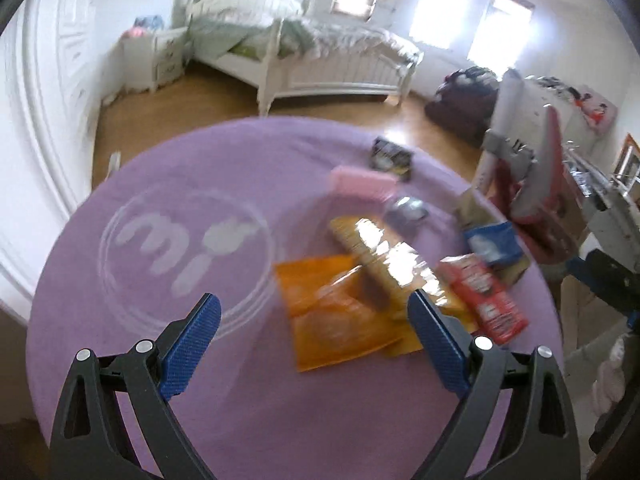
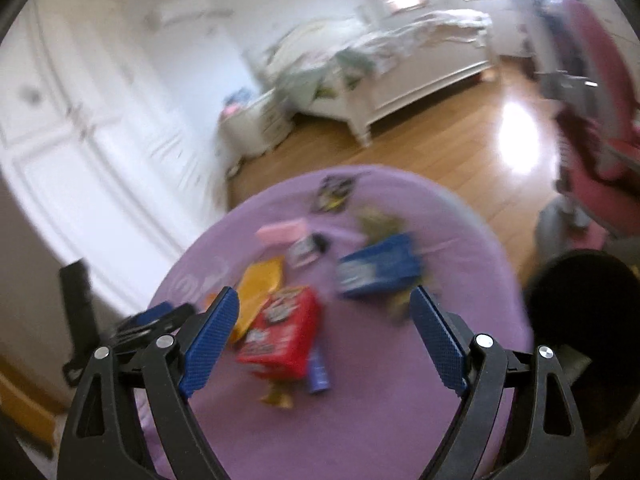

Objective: Collect trash
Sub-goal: 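Move both grippers back toward the purple table, then grasp the orange wrapper with the left gripper while the right grasps the red snack box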

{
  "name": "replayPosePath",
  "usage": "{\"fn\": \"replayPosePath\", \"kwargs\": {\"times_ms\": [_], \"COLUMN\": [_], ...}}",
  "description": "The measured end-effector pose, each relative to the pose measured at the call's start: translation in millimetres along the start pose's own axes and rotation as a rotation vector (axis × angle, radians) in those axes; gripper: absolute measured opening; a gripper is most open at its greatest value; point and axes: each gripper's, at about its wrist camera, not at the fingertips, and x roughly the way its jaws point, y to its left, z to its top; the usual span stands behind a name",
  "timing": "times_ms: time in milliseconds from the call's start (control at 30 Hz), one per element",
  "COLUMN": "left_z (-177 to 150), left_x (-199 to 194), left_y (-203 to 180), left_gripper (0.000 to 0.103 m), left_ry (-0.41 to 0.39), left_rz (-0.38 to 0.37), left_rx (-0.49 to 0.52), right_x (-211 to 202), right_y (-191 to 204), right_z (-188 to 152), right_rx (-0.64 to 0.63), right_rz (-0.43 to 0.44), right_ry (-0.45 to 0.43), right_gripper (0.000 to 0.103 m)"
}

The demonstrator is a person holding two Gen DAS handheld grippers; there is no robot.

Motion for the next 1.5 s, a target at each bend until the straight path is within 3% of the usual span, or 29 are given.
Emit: {"fn": "replayPosePath", "kwargs": {"times_ms": [33, 167, 267, 333, 367, 400, 433, 533, 567, 700, 867, 967, 1133, 1167, 1200, 1233, 1300, 1500], "left_z": [-0.9, -3.4, -3.4, -7.2, -6.5, -6.8, -7.3, -7.2, -6.6, 1.1, 18.1, 22.8, 20.8, 19.5, 18.4, 18.0, 19.2, 21.7], "left_x": [1.6, 14.1, 26.3, 25.7, 25.9, 26.6, 26.2, 22.2, 18.6, -2.0, -27.1, -24.6, 12.2, 21.9, 28.1, 32.9, 44.8, 60.5], "left_y": [2.3, -1.2, -2.8, -3.8, -4.3, -5.4, -4.9, 2.1, 5.5, 5.0, -21.3, -36.3, -37.2, -35.7, -33.7, -33.3, -30.5, -19.7], "left_gripper": [0.083, 0.077, 0.061, 0.051, 0.051, 0.049, 0.024, 0.005, 0.003, 0.003, 0.002, 0.004, 0.010, 0.013, 0.026, 0.050, 0.068, 0.065], "left_ry": [0.007, 0.052, 0.076, 0.066, 0.063, 0.059, 0.054, 0.053, 0.042, -0.025, -0.101, -0.089, 0.038, 0.058, 0.060, 0.064, 0.061, 0.048], "left_rz": [0.002, 0.006, 0.017, 0.022, 0.030, 0.035, 0.042, -0.005, -0.017, -0.041, -0.081, -0.046, 0.066, 0.064, 0.071, 0.081, 0.083, 0.102], "left_rx": [0.002, 0.050, 0.064, 0.068, 0.072, 0.075, 0.078, 0.031, 0.011, -0.005, 0.054, 0.097, 0.095, 0.084, 0.080, 0.079, 0.065, 0.036], "right_x": [10.4, 42.2, 57.1, 61.8, 64.9, 66.5, 64.1, 50.9, 45.1, 12.5, -30.7, -57.1, -77.0, -77.1, -77.4, -75.4, -71.9, -59.0], "right_y": [9.7, 36.3, 44.6, 45.0, 44.7, 43.1, 39.6, 29.0, 25.4, -0.7, -32.9, -50.7, -66.4, -67.0, -67.8, -66.9, -63.7, -50.4], "right_z": [-2.0, -14.0, -23.5, -26.4, -27.7, -28.3, -28.9, -26.6, -26.3, -16.9, -8.6, -7.2, -14.1, -15.1, -17.1, -18.2, -20.3, -23.4], "right_rx": [-0.022, -0.083, -0.119, -0.138, -0.146, -0.148, -0.143, -0.109, -0.094, 0.014, 0.108, 0.137, 0.163, 0.165, 0.167, 0.168, 0.166, 0.151], "right_rz": [0.005, -0.002, -0.041, -0.057, -0.071, -0.078, -0.075, -0.042, -0.026, 0.052, 0.056, 0.040, 0.033, 0.034, 0.040, 0.045, 0.058, 0.075], "right_ry": [0.030, 0.126, 0.152, 0.162, 0.172, 0.174, 0.164, 0.106, 0.086, -0.010, -0.125, -0.171, -0.185, -0.182, -0.176, -0.172, -0.162, -0.141], "right_gripper": [0.086, 0.086, 0.086, 0.077, 0.065, 0.060, 0.060, 0.058, 0.057, 0.055, 0.055, 0.055, 0.055, 0.055, 0.055, 0.055, 0.055, 0.055]}}
